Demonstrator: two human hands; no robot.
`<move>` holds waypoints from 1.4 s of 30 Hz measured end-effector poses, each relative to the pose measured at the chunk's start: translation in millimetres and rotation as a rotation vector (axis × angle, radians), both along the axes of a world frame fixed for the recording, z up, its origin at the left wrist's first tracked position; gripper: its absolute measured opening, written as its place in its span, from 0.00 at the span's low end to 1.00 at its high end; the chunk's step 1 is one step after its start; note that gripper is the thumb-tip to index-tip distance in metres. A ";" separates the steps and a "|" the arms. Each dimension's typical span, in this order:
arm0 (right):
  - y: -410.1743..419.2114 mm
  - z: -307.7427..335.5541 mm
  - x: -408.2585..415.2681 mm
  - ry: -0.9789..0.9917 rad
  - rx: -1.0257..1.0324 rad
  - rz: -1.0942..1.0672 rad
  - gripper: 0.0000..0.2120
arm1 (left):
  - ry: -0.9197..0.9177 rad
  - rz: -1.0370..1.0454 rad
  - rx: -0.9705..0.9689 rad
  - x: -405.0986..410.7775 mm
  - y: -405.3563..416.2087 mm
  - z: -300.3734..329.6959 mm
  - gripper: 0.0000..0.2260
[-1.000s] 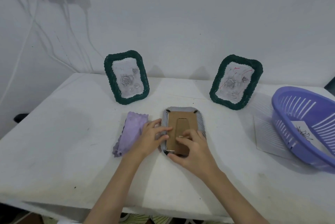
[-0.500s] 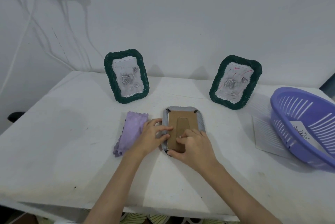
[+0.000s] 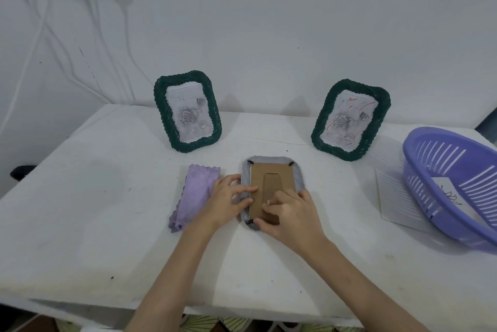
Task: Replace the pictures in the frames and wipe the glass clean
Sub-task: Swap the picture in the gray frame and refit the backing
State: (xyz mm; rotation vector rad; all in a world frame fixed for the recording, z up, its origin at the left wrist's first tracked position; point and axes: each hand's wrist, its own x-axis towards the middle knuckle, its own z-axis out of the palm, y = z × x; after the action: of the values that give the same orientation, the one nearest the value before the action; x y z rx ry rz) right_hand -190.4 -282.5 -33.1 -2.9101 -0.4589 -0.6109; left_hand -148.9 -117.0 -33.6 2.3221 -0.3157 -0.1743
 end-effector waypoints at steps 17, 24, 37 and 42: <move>-30.9 2.2 -5.8 0.115 0.547 -0.073 0.16 | 0.025 0.010 0.019 -4.0 -2.0 4.6 0.21; -45.8 -0.5 -2.0 0.295 0.860 -0.210 0.16 | 0.104 0.126 -0.212 -1.1 -11.7 10.1 0.33; -41.3 79.1 31.5 0.426 0.939 0.025 0.17 | 0.317 0.047 -1.005 -2.1 -32.5 60.0 0.32; -50.7 83.7 25.7 0.386 0.583 -0.167 0.17 | 0.411 -0.004 -1.041 -13.7 -53.1 47.5 0.27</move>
State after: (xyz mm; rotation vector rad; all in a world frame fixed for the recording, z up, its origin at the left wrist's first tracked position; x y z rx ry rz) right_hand -164.7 -333.2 50.6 -2.4231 0.0176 -0.1457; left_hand -162.6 -170.1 13.9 1.2200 -0.1403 -0.3757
